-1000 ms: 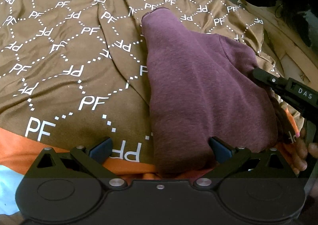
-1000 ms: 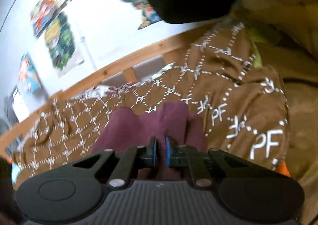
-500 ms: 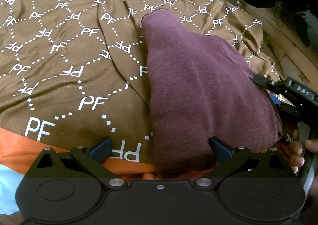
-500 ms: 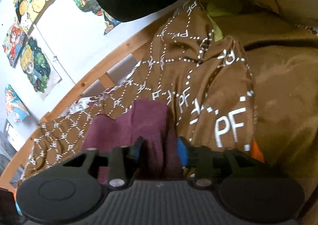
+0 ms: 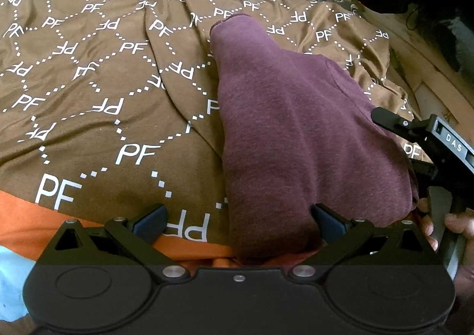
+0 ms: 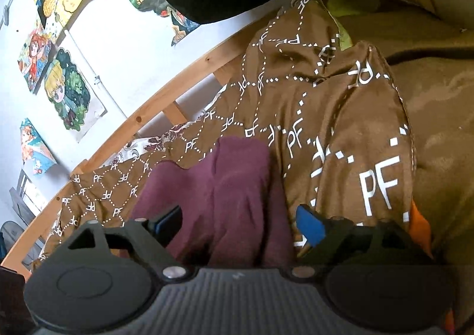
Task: Fold small clothes
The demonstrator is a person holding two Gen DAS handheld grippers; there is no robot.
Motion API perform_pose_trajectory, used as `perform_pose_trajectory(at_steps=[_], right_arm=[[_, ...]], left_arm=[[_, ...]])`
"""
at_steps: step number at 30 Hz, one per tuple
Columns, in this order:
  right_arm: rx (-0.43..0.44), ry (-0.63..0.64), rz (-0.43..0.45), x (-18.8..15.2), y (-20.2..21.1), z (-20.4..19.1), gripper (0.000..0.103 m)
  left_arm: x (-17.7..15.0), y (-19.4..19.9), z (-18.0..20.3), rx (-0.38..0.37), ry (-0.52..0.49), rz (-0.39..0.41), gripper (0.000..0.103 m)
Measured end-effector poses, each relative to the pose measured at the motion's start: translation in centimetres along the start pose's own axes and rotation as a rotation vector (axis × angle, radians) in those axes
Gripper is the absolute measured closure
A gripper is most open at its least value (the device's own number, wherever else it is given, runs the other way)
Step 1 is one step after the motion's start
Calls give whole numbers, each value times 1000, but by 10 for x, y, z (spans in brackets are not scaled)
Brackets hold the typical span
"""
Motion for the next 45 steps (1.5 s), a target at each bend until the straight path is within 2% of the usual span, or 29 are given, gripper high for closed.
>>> perform_pose_trajectory(at_steps=[4, 7, 10, 13, 16, 19, 21, 23, 26, 31, 33, 39, 41, 43, 45], right_arm=[[7, 24, -9, -3, -1, -3, 10], [20, 19, -8, -3, 0, -5, 7], [66, -69, 27, 1, 5, -3, 2], [126, -193, 61, 6, 10, 3, 1], [116, -203, 64, 7, 9, 7, 5], [39, -141, 33, 3, 5, 5, 15], [-21, -100, 9, 0, 0, 4, 27], [-49, -94, 4, -3, -1, 6, 30], [-36, -122, 8, -2, 0, 9, 32], [-32, -110, 1, -5, -1, 10, 32], [-31, -98, -1, -6, -1, 10, 30], [-15, -81, 2, -7, -2, 6, 25], [-14, -72, 1, -7, -3, 5, 24], [-15, -68, 0, -7, -4, 4, 24], [-12, -66, 0, -7, -4, 4, 22]], left_arm=[[2, 2, 0, -7, 14, -5, 1], [9, 6, -3, -41, 66, -20, 1], [20, 15, -10, -132, 165, 11, 1], [31, 14, -13, -147, 199, 28, 1], [44, 6, -12, -132, 169, 33, 1], [60, -2, -6, -120, 133, 63, 1], [71, -10, -4, -106, 125, 73, 1], [82, -20, -5, -61, 110, 79, 1], [94, -38, -15, 23, 119, 66, 1], [88, -59, -37, 26, 240, 9, 0], [85, -59, -42, 16, 273, 12, 1], [95, -55, -44, -33, 330, 33, 1], [100, -58, -47, -17, 339, 32, 1], [102, -60, -49, 31, 312, 32, 1], [101, -60, -50, 33, 303, 34, 1]])
Point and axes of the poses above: each gripper's, at about its wrist camera, not at the fingertips, and y roughly against the way its jaws point, z to its right, x to its top, the point moved 7 cm from there along -y, roughly the way its jaws point, and after that the axes turned 3 degrees about z, right-handed, at the moved point
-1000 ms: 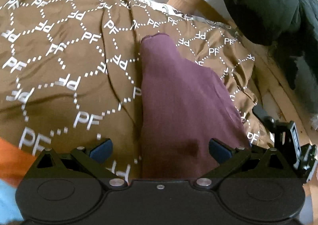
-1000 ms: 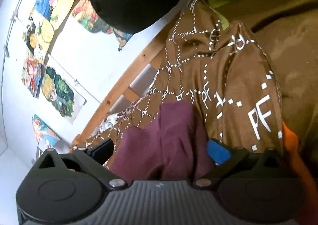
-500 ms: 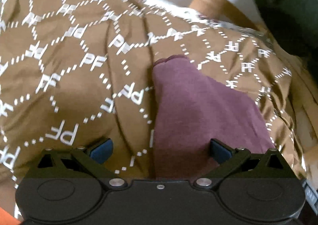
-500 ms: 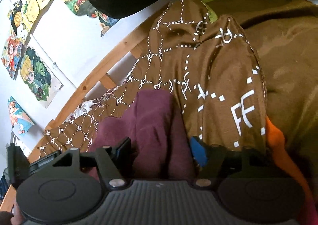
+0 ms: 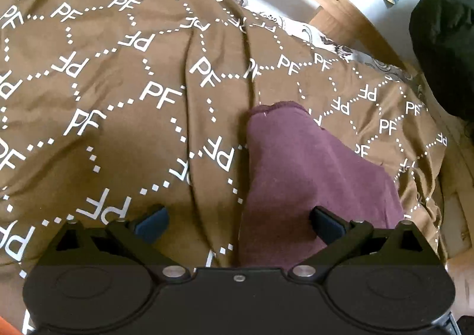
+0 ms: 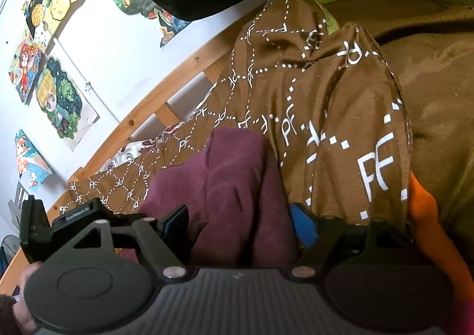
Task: Fold small clothes
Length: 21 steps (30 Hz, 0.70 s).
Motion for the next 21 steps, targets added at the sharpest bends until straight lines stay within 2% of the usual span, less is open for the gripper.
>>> perform_pose_trajectory(at_steps=[4, 8, 11, 13, 16, 21], right_arm=[[5, 14, -6, 0, -2, -1, 20], [6, 7, 7, 1, -1, -2, 19], [37, -62, 34, 6, 3, 3, 19], [47, -86, 37, 7, 4, 6, 20], [28, -57, 19, 6, 2, 4, 20], [-41, -9, 9, 1, 0, 3, 34]], left_arm=[[-4, 8, 0, -19, 13, -6, 1], [-17, 28, -3, -154, 57, -23, 1], [-32, 41, -5, -203, 32, -41, 1], [-41, 47, -4, -210, -20, -44, 1], [-49, 51, 6, -202, -113, -54, 1], [-56, 45, 15, -163, -208, -86, 1]])
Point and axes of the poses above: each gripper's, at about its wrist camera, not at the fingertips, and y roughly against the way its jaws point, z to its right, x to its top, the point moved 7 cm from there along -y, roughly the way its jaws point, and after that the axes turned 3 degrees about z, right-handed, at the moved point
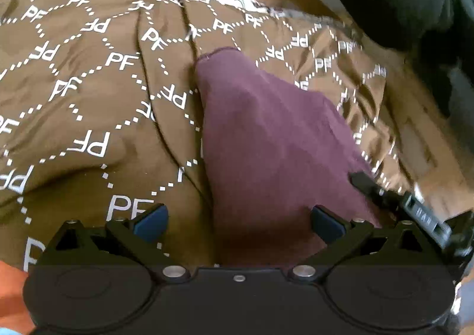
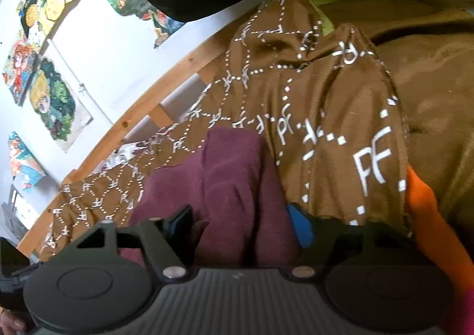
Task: Fold small clothes
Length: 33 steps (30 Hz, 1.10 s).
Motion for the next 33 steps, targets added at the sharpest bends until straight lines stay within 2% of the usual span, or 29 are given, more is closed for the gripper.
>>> perform_pose_trajectory(at_steps=[4, 10, 15, 18, 23, 26, 30, 31, 32, 33], right_arm=[[-10, -2, 1, -2, 2, 1, 37], [-20, 6, -2, -6, 3, -2, 36], [-25, -4, -3, -7, 3, -2, 48], [-23, -6, -5, -7, 4, -5, 51], [-25, -14, -18, -8, 3, -6, 48], [-20, -20, -26, -9, 2, -5, 44], [-11, -24, -27, -9, 2, -4, 46], [-12, -24, -27, -10, 3, -4, 48], [-12, -26, -27, -10, 3, -4, 51], [-10, -30, -26, -9, 3, -5, 55]], left_arm=[[-1, -2, 6, 35, -59, -30, 1], [0, -3, 5, 34, -51, -54, 1], [0, -4, 10, 34, -52, -86, 2], [1, -5, 11, 18, -28, -99, 8], [-2, -4, 12, -13, 18, -120, 15], [-5, -5, 11, -12, 28, -121, 15], [-6, -9, 12, -8, 38, -119, 15], [-6, -10, 13, -10, 38, -119, 21], [-7, -11, 15, -24, 41, -124, 35], [-6, -11, 17, -42, 47, -126, 38]])
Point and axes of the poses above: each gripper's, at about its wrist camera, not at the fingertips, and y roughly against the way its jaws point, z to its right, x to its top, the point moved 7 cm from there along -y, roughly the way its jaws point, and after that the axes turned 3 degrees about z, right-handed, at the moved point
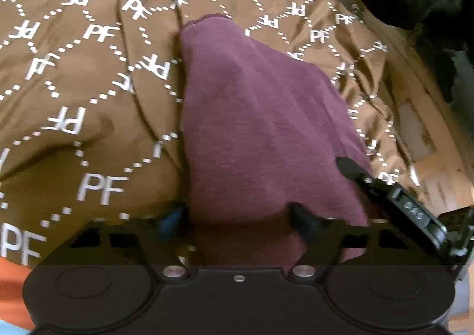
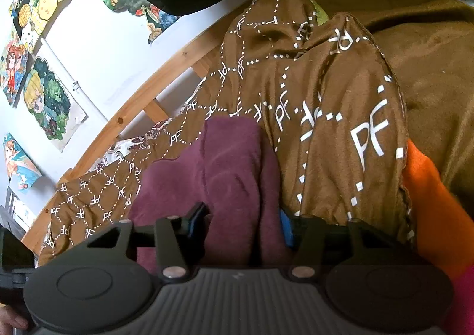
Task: Fold small clothes
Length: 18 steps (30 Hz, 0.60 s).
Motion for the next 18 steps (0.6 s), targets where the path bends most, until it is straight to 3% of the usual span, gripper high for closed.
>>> perform_pose_trajectory(at_steps=[5, 13, 18], right_arm=[[2, 14, 12, 2, 2, -9, 65], [18, 161, 76, 3, 13, -53, 73], [44, 310, 93, -13, 9, -97, 74]], left_arm=[[4, 8, 15, 47, -65, 24, 60], [14, 50, 50, 145, -415, 180, 66], [10, 80, 21, 175, -450, 281, 66]])
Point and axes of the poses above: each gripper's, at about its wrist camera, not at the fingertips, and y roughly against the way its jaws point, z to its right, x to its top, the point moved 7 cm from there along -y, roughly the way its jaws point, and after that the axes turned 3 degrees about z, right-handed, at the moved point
